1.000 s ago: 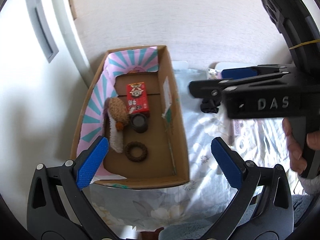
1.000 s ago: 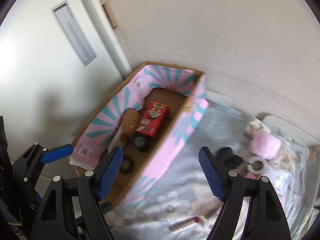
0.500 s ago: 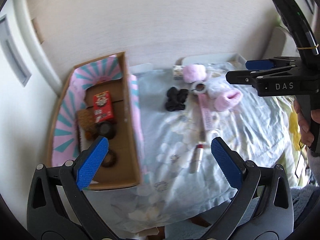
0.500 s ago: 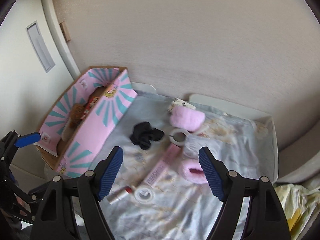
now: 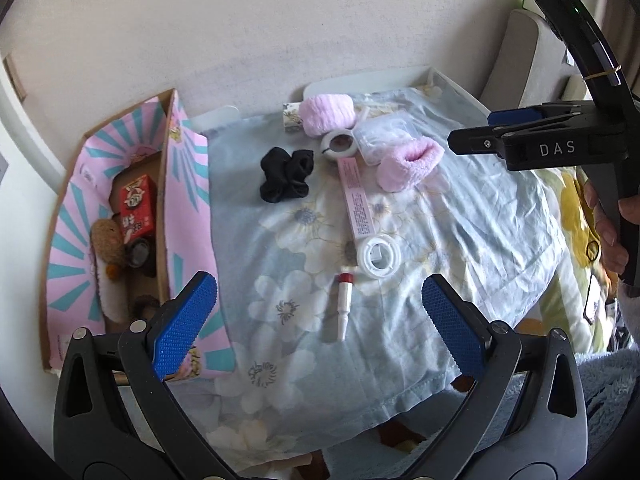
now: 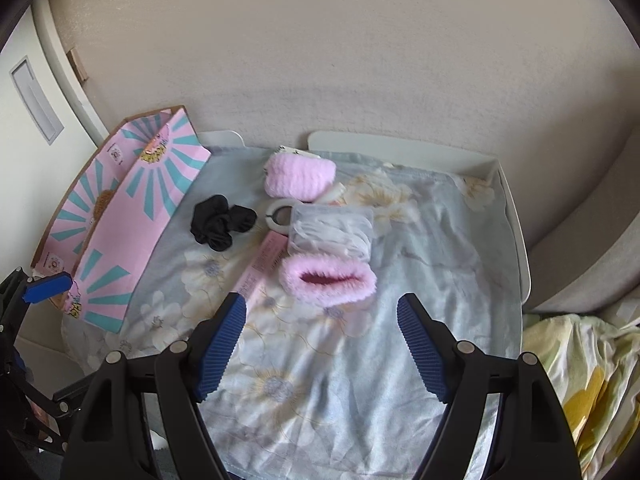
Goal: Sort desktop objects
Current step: 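Move both tools back over the bed toward the scrunchie and wristband, then grasp the black scrunchie with the left tool while the right tool grasps the pink wristband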
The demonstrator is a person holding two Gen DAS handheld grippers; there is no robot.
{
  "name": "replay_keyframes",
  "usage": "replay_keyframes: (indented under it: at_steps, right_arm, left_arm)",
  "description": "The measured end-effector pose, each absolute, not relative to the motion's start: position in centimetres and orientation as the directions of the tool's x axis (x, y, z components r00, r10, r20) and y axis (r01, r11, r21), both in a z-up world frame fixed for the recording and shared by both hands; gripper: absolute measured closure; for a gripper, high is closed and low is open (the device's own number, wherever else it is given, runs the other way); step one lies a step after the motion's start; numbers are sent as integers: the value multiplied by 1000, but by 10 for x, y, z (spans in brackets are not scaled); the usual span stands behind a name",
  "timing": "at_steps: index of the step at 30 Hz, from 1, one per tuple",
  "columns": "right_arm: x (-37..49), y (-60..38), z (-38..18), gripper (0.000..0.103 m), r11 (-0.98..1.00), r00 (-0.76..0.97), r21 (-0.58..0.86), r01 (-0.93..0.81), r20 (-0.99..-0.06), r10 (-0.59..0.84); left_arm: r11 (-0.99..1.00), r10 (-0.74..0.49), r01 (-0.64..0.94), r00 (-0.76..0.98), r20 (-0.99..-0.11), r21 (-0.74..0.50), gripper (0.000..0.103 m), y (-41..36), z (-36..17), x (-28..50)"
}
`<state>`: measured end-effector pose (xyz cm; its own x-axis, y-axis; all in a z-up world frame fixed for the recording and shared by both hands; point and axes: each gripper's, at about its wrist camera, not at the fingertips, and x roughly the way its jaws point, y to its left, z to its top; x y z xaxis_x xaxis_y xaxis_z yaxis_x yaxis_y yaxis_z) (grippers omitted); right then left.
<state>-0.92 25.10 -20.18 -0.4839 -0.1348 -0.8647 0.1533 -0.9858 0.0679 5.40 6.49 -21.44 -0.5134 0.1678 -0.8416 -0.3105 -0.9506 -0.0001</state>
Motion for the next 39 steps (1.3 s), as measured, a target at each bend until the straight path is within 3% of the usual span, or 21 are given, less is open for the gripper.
replay_keyframes:
  at_steps: [10,26,39]
  right_arm:
    - [-22,265,-230,28,-987,-429,102,125,-891,-146]
    - [-45,266,-269,28,-979,-365,180,95,-909,-203]
    - [-79,252,-292,28,-960,-314,271,67,-908,-278]
  left_arm:
    - [-933,154,-359,-488,-859,37,0,100,-235,31]
    - [-965,77,-256,-474,-877,54,0,97,-264,-86]
    - [-980,75,-198,-414,-907,9,1,84,-301,-118]
